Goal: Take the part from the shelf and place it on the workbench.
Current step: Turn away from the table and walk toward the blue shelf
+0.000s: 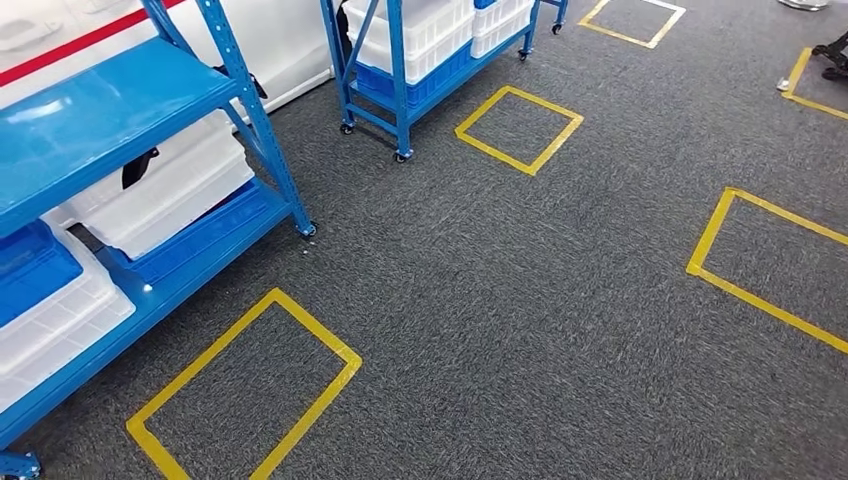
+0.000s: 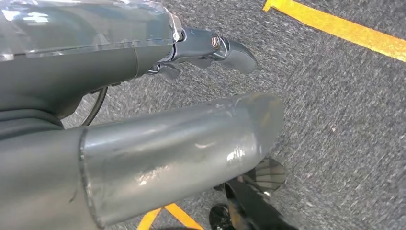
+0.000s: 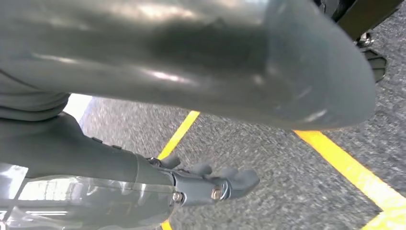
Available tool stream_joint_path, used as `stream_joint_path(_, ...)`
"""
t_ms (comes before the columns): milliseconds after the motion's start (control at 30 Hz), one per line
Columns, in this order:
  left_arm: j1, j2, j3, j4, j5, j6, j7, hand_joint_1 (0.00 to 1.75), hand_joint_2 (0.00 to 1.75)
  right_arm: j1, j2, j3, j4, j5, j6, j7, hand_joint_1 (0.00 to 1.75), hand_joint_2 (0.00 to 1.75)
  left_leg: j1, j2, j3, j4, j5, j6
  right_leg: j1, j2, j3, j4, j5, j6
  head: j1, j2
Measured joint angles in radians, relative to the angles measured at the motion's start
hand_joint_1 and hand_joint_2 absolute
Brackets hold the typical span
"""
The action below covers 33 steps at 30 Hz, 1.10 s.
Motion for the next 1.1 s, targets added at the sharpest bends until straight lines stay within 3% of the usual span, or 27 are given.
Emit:
stream_joint_path(67,-0.001,0.001,0.000,0.000,0.000,0.000,0.000,0.00,0.00,-0.003,0.000,0.000,0.000,0.000,0.000,0.000,0.00,0.00,-0.010,0.016,0.016,-0.040,0.004,0.011,0.002,-0.017,0.004,-0.001,-0.003,0.009,0.000,0.000)
stream_joint_path(133,0.002,0.001,0.001,0.000,0.000,0.000,0.000,0.00,0.00,-0.008,0.000,0.000,0.000,0.000,0.000,0.000,0.00,0.00,-0.007,-0.006,0.018,-0.049,0.011,0.020,0.000,-0.025,0.011,-0.002,-0.007,0.018,0.000,0.000)
stream_joint_path(200,0.002,0.001,0.002,0.000,-0.001,0.000,0.000,0.00,0.00,-0.008,0.000,0.000,0.000,0.002,0.000,-0.001,0.00,0.00,0.000,-0.027,0.024,-0.062,0.021,0.031,-0.003,0.017,-0.002,0.036,-0.038,0.028,0.002,0.000)
stream_joint_path(267,-0.002,0.000,0.002,0.000,-0.003,0.000,-0.001,0.00,0.00,-0.005,-0.001,0.000,0.000,0.004,0.001,-0.002,0.00,0.00,0.004,-0.048,0.023,-0.066,0.027,0.038,-0.007,0.069,-0.057,0.150,-0.102,0.035,0.007,0.000)
stream_joint_path(333,-0.003,0.000,0.002,0.000,-0.003,0.000,-0.001,0.00,0.00,-0.003,-0.001,0.000,0.000,0.005,0.001,-0.002,0.00,0.00,0.004,-0.071,0.021,-0.065,0.028,0.039,-0.011,0.083,-0.114,0.260,-0.138,0.038,0.008,0.000)
stream_joint_path(367,-0.002,0.000,0.002,0.000,-0.004,0.000,-0.001,0.00,0.00,-0.003,-0.001,0.000,0.000,0.006,0.001,-0.002,0.00,0.00,0.004,-0.085,0.022,-0.064,0.028,0.039,-0.013,0.084,-0.122,0.268,-0.126,0.040,0.008,0.000)
stream_joint_path(400,-0.002,0.000,0.002,0.000,-0.004,0.000,-0.001,0.00,0.00,-0.003,-0.002,0.000,0.000,0.007,0.001,-0.002,0.00,0.00,0.005,-0.098,0.023,-0.062,0.027,0.037,-0.015,0.087,-0.111,0.238,-0.095,0.040,0.008,0.000)
stream_joint_path(433,-0.001,0.000,0.002,0.000,-0.005,0.000,-0.001,0.00,0.00,-0.003,-0.002,0.000,0.000,0.009,0.001,-0.002,0.00,0.00,0.007,-0.112,0.023,-0.058,0.025,0.034,-0.018,0.096,-0.084,0.175,-0.052,0.041,0.009,0.000)
stream_joint_path(500,-0.002,0.000,0.002,0.000,-0.006,0.000,-0.001,0.00,0.00,-0.001,-0.003,0.000,0.000,0.013,0.000,-0.002,0.00,0.00,0.007,-0.136,0.019,-0.048,0.020,0.025,-0.022,0.135,-0.035,0.056,0.003,0.039,0.010,0.000)
stream_joint_path(567,-0.002,0.000,0.002,0.000,-0.006,0.000,-0.001,0.00,0.00,-0.003,-0.003,-0.001,0.000,0.017,0.000,-0.002,0.00,0.00,0.007,-0.153,0.010,-0.042,0.020,0.012,-0.021,0.153,-0.021,0.016,0.009,0.033,0.011,0.000)
stream_joint_path(633,0.000,0.000,0.002,0.000,-0.006,0.000,-0.001,0.00,0.00,-0.008,-0.003,-0.001,0.000,0.019,0.000,-0.002,0.00,0.00,0.010,-0.163,0.005,-0.043,0.020,-0.001,-0.020,0.134,-0.019,0.011,0.013,0.021,0.011,0.000)
stream_joint_path(700,0.002,-0.001,0.003,0.000,-0.006,0.000,-0.002,0.00,0.00,-0.008,-0.002,-0.001,0.000,0.019,0.000,-0.002,0.00,0.00,0.010,-0.125,-0.011,-0.009,-0.004,-0.013,-0.020,0.112,-0.014,0.002,0.016,0.007,0.006,0.000)
stream_joint_path(767,-0.001,-0.001,0.003,0.000,-0.006,0.000,-0.002,0.00,0.00,-0.005,-0.001,-0.001,0.000,0.020,0.000,-0.003,0.00,0.00,0.010,-0.075,-0.062,0.102,-0.066,-0.022,-0.018,0.086,-0.012,-0.002,0.015,-0.002,-0.002,0.000)
stream_joint_path(833,-0.002,-0.001,0.003,0.000,-0.006,0.000,-0.002,0.00,0.00,-0.002,-0.002,-0.002,0.001,0.020,0.000,-0.003,0.00,0.00,0.013,-0.062,-0.122,0.225,-0.115,-0.027,-0.014,0.060,-0.011,-0.001,0.012,-0.007,-0.003,0.000)
stream_joint_path(867,-0.001,-0.001,0.003,0.000,-0.006,0.000,-0.002,0.00,0.00,-0.001,-0.002,-0.002,0.000,0.020,0.000,-0.003,0.00,0.00,0.014,-0.061,-0.132,0.245,-0.112,-0.028,-0.012,0.048,-0.010,0.000,0.010,-0.007,-0.003,0.000)
stream_joint_path(900,0.001,-0.001,0.003,0.000,-0.006,0.000,-0.002,0.00,0.00,-0.002,-0.002,-0.002,0.000,0.020,0.000,-0.003,0.00,0.00,0.014,-0.059,-0.120,0.224,-0.090,-0.027,-0.012,0.037,-0.007,0.000,0.008,-0.007,-0.003,0.000)
stream_joint_path(933,0.002,-0.001,0.003,0.000,-0.006,0.000,-0.002,0.00,0.00,-0.003,-0.002,-0.002,0.000,0.020,0.000,-0.003,0.00,0.00,0.013,-0.052,-0.090,0.165,-0.055,-0.024,-0.011,0.026,-0.003,0.000,0.006,-0.006,-0.003,0.000)
stream_joint_path(1000,0.000,0.000,0.003,0.000,-0.006,0.000,-0.002,0.00,0.00,-0.004,-0.001,-0.003,0.001,0.020,0.000,-0.003,0.00,0.00,0.006,-0.015,-0.019,0.024,0.003,-0.012,-0.009,0.007,0.006,0.001,-0.001,0.001,-0.003,0.000)
stream_joint_path(1067,-0.002,0.000,0.003,0.000,-0.006,0.000,-0.002,0.00,0.00,-0.005,-0.001,-0.004,0.001,0.020,0.000,-0.003,0.00,0.00,-0.003,0.006,0.008,-0.037,0.017,0.002,-0.006,-0.010,0.012,0.000,-0.006,0.010,-0.003,0.000)
stream_joint_path(1100,-0.001,0.001,0.003,0.000,-0.006,0.001,-0.002,0.00,0.00,-0.008,-0.001,-0.004,0.001,0.020,0.001,-0.003,0.00,0.00,-0.006,-0.002,0.007,-0.040,0.017,0.008,-0.005,-0.019,0.015,-0.002,-0.007,0.014,-0.002,0.000)
